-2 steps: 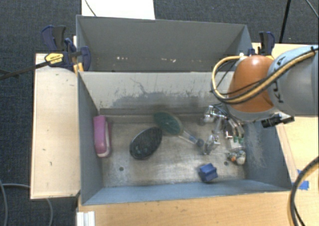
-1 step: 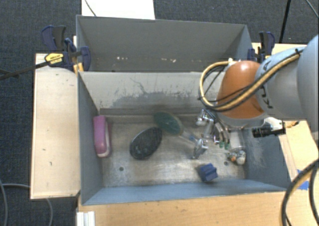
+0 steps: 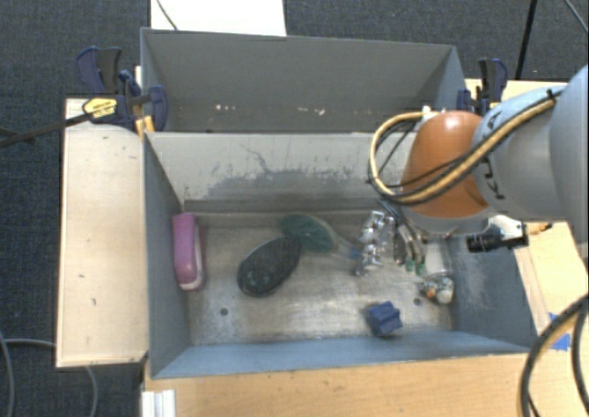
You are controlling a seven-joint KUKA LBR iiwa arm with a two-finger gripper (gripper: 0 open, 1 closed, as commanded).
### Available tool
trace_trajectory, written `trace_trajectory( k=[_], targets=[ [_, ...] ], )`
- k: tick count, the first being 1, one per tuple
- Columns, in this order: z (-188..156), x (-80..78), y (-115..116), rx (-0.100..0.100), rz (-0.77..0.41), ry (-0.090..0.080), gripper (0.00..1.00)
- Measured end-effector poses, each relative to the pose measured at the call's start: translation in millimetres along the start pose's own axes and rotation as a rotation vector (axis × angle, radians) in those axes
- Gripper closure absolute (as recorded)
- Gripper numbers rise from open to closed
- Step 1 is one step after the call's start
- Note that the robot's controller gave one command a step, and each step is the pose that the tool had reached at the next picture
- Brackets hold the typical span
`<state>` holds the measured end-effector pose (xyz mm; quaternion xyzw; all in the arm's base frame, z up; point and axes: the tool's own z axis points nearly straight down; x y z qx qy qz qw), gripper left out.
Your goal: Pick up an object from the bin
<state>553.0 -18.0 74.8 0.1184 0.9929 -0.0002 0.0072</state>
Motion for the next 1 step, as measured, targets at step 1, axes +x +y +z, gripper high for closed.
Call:
trace_trajectory(
  k=[1],
  targets=[
    [-209.6,11.2,-31.8,0.000,-0.287,0.003,1.00]
  ],
)
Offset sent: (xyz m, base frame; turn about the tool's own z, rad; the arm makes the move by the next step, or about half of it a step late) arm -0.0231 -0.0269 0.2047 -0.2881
